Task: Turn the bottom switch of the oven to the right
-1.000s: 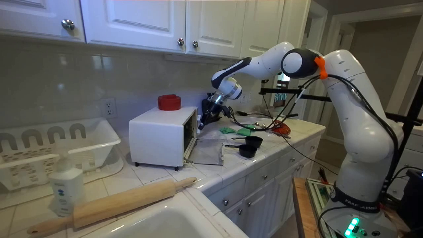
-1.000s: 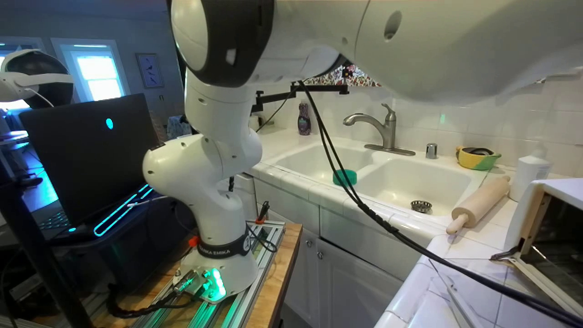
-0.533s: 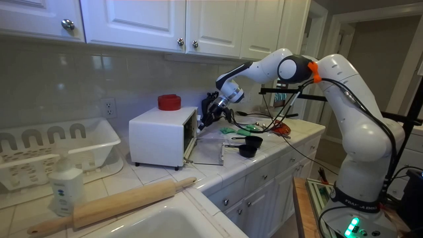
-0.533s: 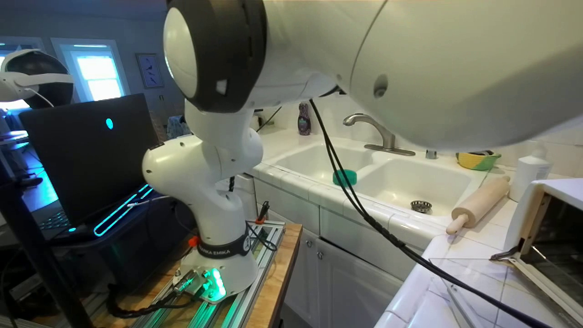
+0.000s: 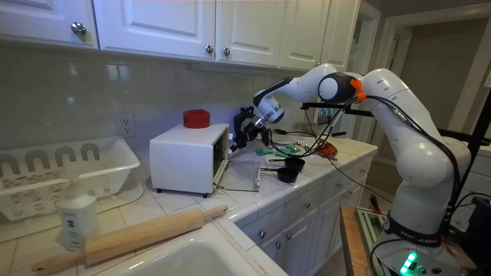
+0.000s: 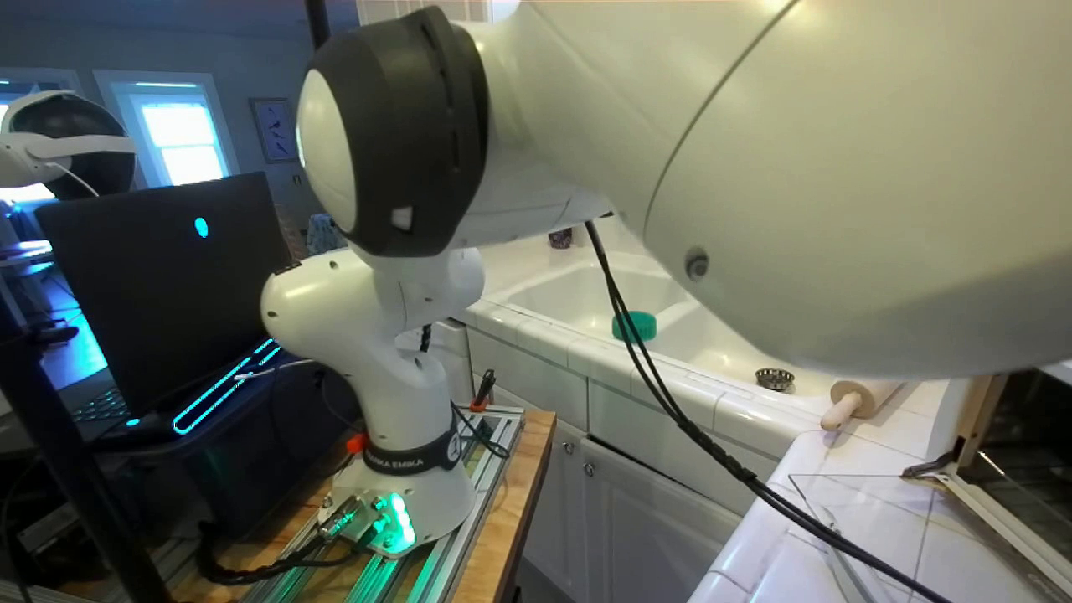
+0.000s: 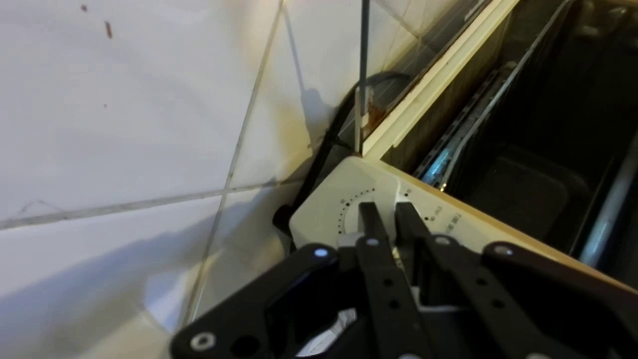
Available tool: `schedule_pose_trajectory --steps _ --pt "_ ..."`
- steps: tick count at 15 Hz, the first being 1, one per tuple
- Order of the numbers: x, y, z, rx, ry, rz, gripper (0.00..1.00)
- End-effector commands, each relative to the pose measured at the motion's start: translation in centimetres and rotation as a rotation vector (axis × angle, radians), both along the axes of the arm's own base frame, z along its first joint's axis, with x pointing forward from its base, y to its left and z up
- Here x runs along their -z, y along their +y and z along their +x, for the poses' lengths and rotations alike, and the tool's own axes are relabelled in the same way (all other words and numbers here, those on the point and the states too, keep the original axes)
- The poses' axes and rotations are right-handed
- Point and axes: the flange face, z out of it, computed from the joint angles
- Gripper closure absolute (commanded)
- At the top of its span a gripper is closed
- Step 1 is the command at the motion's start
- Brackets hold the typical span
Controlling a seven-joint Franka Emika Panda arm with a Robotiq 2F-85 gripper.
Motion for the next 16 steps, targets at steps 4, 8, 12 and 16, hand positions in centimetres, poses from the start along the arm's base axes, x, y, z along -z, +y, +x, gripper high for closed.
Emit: schedule_pose_trajectory --steps 4,8,12,16 --pt "1.8 -0.6 1.0 0.023 0.017 0.043 0.61" --pt "0.6 -0.2 0.8 0.036 0.045 -0.032 0.34" --pt "-0.3 0.6 0.5 0.048 0.031 -0.069 0.07" --pt "-1.7 1.4 0.3 0.046 0.023 -0.112 0.0"
